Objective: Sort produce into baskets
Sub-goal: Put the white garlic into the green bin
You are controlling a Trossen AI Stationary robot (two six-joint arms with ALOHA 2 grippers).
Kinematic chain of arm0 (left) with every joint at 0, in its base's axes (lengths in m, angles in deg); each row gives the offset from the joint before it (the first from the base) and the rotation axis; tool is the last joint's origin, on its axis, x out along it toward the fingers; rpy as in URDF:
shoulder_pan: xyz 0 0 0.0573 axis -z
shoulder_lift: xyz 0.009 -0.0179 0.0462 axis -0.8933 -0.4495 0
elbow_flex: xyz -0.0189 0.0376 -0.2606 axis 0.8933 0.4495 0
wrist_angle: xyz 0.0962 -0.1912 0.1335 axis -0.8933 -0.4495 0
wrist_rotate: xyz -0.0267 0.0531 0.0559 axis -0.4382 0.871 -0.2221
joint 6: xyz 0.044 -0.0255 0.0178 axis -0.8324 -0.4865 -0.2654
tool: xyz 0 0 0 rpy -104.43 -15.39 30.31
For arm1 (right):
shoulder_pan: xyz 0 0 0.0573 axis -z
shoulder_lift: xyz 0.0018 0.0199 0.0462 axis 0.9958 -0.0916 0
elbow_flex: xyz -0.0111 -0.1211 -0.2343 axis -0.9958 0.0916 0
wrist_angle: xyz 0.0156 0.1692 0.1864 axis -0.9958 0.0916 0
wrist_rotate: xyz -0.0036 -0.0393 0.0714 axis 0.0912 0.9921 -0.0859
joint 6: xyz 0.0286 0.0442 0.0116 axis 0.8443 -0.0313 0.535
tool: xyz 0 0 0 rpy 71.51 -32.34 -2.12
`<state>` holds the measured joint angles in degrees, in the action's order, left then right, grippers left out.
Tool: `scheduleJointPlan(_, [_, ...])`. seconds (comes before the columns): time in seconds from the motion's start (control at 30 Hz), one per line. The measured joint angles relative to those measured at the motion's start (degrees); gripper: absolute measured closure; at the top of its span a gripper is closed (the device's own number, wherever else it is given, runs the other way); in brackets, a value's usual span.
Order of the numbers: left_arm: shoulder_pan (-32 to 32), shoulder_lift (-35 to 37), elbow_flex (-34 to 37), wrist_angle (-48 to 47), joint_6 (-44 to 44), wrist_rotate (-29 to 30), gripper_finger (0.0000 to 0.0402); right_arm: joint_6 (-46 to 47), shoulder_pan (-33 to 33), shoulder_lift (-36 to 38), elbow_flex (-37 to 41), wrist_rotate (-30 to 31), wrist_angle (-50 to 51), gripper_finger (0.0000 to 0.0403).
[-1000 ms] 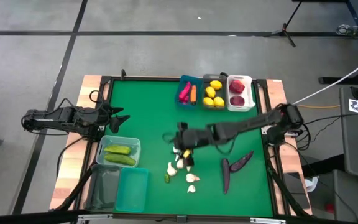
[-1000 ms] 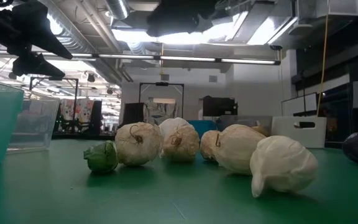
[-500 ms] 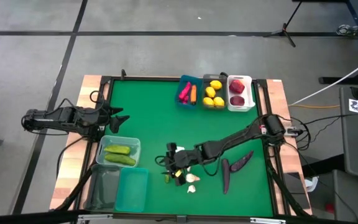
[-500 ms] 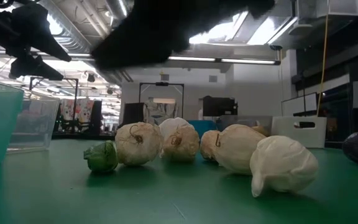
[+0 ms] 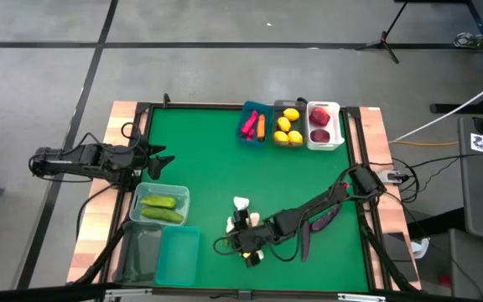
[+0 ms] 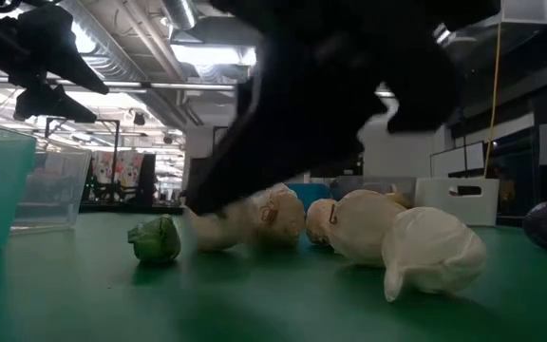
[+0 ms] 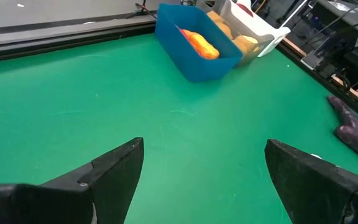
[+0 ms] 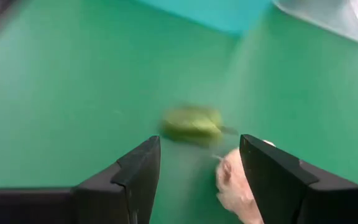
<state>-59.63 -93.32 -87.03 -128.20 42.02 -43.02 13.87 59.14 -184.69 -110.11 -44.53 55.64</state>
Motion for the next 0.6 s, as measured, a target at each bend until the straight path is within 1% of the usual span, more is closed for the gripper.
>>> scheduleJointPlan(0.1, [0.0,0.02,0.0,0.02,-0.02,0.02,0.0073,1.49,0.74,0.0,-0.02,2.49,4.23,0.0182])
scheduleJointPlan(0.17, [0.0,0.02,0.0,0.02,-0.02,0.02,0.0073,2.72,1.56,-0.01,0.02,2.95,6.23,0.0182])
scheduleJointPlan(0.47, [0.0,0.02,0.0,0.02,-0.02,0.02,0.0073,3.04,4.49,0.13,0.0,1.42,5.56,0.0182])
scheduleJointPlan(0.6, [-0.02,0.02,0.0,0.02,-0.02,0.02,0.0073,-0.14,5.23,1.04,-1.85,2.78,5.74,0.0182])
